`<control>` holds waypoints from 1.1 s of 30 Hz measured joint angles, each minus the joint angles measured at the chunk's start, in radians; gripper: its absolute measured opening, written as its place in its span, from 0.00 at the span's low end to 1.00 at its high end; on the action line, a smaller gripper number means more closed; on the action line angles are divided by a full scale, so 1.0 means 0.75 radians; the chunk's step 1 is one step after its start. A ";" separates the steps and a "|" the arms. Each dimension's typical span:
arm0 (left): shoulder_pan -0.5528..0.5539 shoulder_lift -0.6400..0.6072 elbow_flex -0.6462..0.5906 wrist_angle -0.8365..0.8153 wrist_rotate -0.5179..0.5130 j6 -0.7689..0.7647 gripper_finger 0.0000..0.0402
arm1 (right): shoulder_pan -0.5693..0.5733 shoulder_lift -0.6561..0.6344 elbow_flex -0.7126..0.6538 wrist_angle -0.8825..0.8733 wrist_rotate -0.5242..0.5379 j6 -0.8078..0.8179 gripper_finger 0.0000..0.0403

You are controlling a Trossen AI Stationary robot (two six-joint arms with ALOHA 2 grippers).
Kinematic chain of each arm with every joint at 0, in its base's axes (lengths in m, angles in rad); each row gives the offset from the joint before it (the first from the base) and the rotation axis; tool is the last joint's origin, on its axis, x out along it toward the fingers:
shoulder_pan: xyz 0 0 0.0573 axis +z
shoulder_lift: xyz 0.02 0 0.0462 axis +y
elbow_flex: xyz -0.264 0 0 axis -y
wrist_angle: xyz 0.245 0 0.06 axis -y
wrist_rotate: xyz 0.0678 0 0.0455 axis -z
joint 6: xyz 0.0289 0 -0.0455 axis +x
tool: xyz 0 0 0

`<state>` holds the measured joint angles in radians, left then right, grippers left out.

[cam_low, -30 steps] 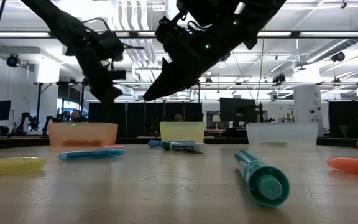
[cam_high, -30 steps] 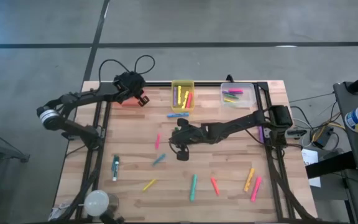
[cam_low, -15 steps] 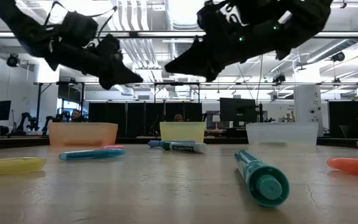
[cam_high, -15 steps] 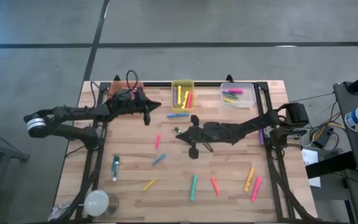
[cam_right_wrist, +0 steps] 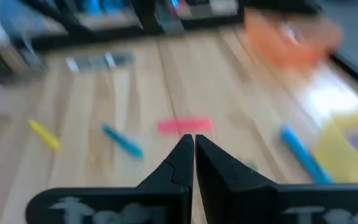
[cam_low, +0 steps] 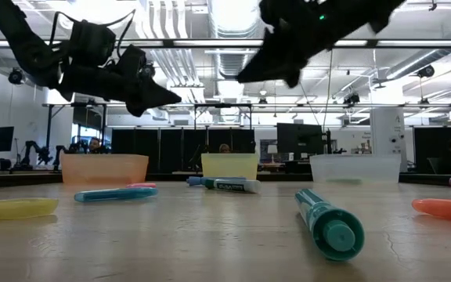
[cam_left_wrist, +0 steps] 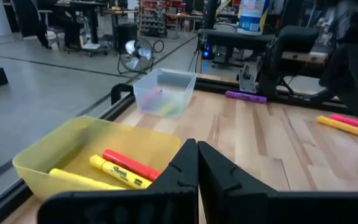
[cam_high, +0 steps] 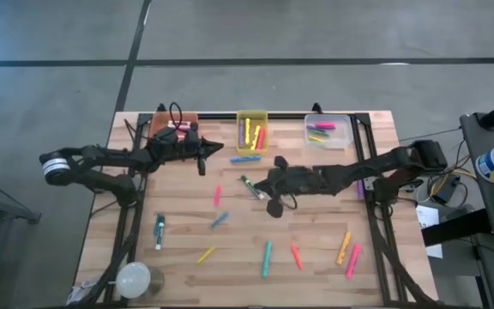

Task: Pick & Place Markers
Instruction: Put the dark yellow highlighter pen into the yellow bin

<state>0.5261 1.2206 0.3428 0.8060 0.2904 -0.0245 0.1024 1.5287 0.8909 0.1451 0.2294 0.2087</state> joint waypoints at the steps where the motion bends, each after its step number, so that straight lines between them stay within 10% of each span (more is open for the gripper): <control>1: -0.003 0.008 0.000 0.003 0.001 -0.004 0.00 | 0.021 -0.016 0.026 -0.128 0.045 0.046 0.03; 16: -0.010 0.137 -0.002 0.102 0.002 -0.014 0.00 | 0.536 -0.022 0.222 -1.523 0.172 1.429 0.03; 26: -0.011 0.163 -0.002 0.102 0.002 -0.029 0.00 | 0.976 -0.022 0.145 -1.622 -0.146 2.455 0.21; 33: -0.011 0.163 -0.002 0.102 0.002 -0.029 0.00 | 1.090 -0.009 0.114 -1.630 -0.213 2.782 0.39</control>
<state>0.5179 1.3426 0.3416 0.8822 0.2916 -0.0463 0.9197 1.5219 0.9763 -1.0772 0.0696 2.2954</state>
